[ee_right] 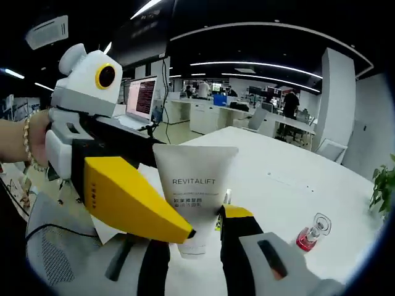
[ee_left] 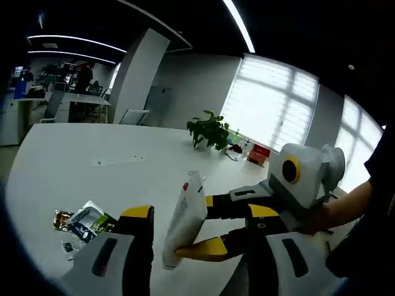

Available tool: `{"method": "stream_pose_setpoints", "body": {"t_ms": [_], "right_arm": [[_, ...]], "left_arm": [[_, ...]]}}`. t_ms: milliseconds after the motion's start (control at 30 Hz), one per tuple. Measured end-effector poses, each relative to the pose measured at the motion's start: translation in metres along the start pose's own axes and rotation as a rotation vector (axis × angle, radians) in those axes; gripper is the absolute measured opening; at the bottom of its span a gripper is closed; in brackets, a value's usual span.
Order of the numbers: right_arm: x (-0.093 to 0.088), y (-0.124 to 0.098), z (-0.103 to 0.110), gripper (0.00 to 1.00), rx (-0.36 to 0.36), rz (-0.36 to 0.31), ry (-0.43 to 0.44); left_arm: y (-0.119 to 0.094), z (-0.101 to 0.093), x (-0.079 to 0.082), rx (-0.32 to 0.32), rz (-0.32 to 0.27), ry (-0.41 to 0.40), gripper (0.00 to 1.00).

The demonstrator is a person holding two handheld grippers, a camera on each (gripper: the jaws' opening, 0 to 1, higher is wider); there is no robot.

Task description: Arrange the skincare products in the storage area until every visible bottle or jar stands upright without overlapping.

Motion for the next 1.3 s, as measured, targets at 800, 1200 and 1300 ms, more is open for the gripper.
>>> {"method": "stream_pose_setpoints", "body": {"t_ms": [800, 1200, 1300], "right_arm": [[0.012, -0.027, 0.003, 0.31, 0.0, -0.065, -0.036], [0.022, -0.04, -0.024, 0.38, 0.343, -0.16, 0.021], [0.032, -0.043, -0.023, 0.34, 0.51, -0.193, -0.01]], "left_arm": [[-0.004, -0.015, 0.011, 0.152, -0.017, 0.035, 0.06], [-0.013, -0.043, 0.054, -0.119, -0.024, 0.138, 0.04], [-0.023, -0.053, 0.071, -0.185, -0.062, 0.18, 0.04]]}}
Point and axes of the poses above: the point that each gripper's makers call its tool centre point, and the gripper's own axes: y roughly forward along the fingers, z roughly to its left, x roughly out of its top, the point moved 8 cm from there along -y, roughly backward along the fingers, and after that the axes turned 9 degrees about z, right-handed, at the moved point
